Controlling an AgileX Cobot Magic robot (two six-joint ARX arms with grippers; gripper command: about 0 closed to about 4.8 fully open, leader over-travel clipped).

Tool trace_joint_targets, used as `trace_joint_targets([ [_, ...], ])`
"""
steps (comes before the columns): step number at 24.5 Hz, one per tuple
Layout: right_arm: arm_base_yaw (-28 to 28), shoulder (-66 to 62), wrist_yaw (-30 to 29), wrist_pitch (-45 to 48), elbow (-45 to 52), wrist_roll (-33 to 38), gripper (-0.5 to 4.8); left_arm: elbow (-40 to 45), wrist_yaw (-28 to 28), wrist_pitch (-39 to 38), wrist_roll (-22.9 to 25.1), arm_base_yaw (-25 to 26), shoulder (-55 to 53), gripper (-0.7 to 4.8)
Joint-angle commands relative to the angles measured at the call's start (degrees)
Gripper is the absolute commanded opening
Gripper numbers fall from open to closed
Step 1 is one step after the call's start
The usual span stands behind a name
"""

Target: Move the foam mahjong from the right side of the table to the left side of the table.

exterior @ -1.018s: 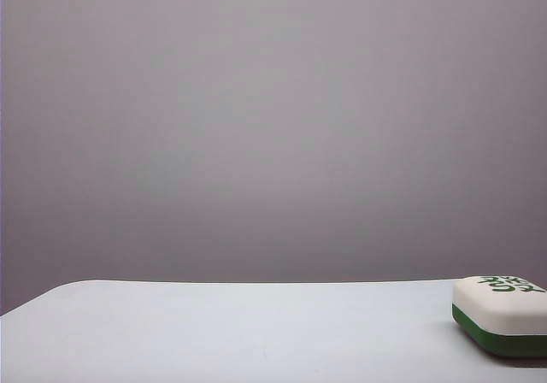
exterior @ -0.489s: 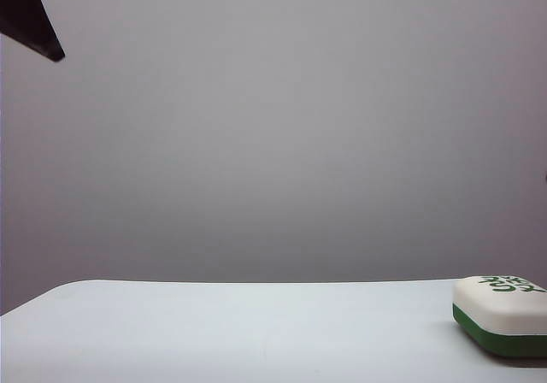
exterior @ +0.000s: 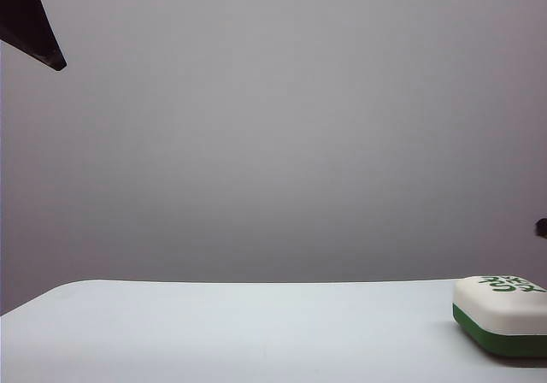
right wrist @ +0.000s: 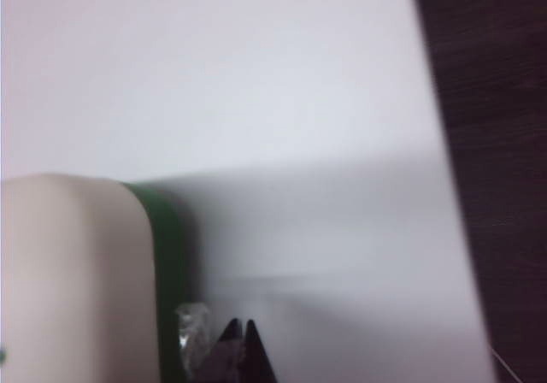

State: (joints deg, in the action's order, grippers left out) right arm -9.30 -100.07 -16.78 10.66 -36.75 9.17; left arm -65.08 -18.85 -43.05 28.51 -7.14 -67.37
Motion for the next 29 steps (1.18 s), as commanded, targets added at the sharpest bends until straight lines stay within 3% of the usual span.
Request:
trace_joint_targets([
  [1, 3.15, -2.71, -0.31, -1.05, -3.06, 0.2, -0.05, -0.37, -0.02, 0.31, -1.01, 0.0, 0.15, -0.05],
  [15, 13.2, -3.82, 1.42, -4.52, -5.42, 2.91, -0.05, -0.37, -0.02, -4.66, -1.64, -0.02, 0.17, -0.05],
  [21, 18.62, -3.8, 1.68, -4.33, -5.42, 6.58, -0.05, -0.39, -0.48, -5.03, -5.55, -0.13, 0.17, -0.05],
  [29, 27.39, -4.07, 3.17, -2.34, -5.66, 13.29, -0.05, -0.39, -0.44, -14.14, -5.64, -0.46, 0.26, -0.05],
])
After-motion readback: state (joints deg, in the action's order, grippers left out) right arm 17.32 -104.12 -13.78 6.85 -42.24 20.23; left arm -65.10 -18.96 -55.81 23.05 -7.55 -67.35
